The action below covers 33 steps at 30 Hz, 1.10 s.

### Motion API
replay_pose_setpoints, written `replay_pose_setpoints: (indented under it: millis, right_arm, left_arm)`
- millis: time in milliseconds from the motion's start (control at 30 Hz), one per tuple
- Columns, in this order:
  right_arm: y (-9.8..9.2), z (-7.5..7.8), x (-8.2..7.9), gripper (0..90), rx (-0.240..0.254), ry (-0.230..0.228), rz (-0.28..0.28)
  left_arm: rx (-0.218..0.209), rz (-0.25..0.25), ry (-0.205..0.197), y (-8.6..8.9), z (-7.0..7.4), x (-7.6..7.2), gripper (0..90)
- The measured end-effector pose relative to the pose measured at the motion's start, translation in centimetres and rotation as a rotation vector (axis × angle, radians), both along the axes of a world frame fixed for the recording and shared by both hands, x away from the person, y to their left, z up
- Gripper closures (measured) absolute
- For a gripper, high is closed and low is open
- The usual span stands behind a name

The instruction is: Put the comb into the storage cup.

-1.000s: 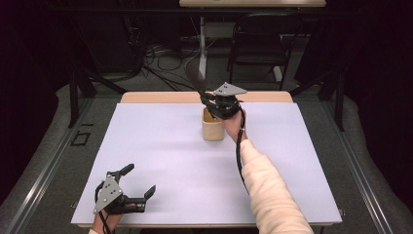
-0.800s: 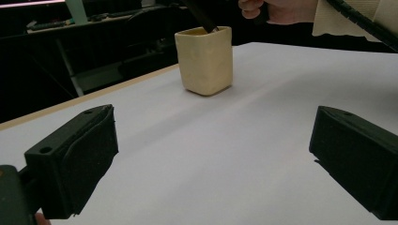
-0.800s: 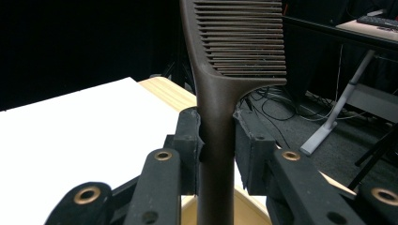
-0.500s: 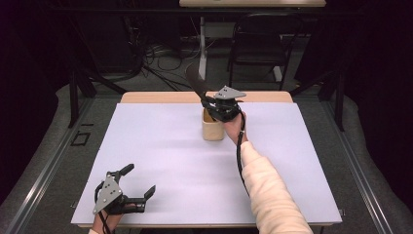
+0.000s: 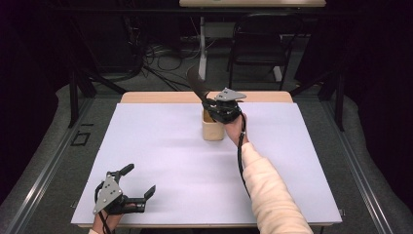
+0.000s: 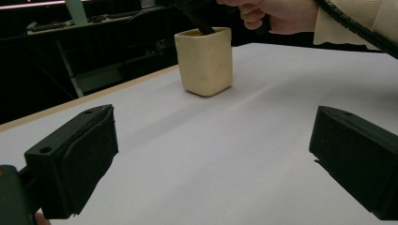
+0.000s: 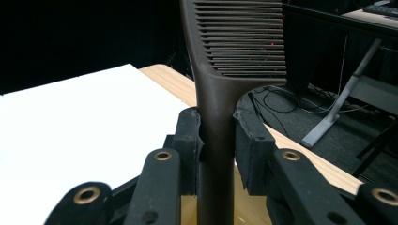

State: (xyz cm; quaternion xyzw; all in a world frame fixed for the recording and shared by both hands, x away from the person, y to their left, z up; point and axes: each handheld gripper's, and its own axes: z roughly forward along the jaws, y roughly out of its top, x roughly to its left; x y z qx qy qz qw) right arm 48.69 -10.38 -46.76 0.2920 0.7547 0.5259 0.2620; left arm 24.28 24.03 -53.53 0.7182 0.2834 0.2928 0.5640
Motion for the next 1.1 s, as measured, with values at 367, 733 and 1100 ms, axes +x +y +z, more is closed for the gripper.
replay_pose_setpoints:
  millis: [367,733,1100]
  right_arm:
    - [-0.2,-0.4,0.0,72.2,-0.007,0.01,-0.002]
    - [-0.7,-1.0,-0.1,72.2,-0.019,0.027,-0.006]
    - [-0.9,-1.4,0.0,72.2,-0.031,0.041,-0.003]
  left_arm:
    - [0.0,0.001,0.002,0.0,0.0,0.0,1.3]
    - [0.006,0.0,0.004,0.0,0.0,0.0,1.3]
    - [0.008,0.001,0.006,0.0,0.0,0.0,1.3]
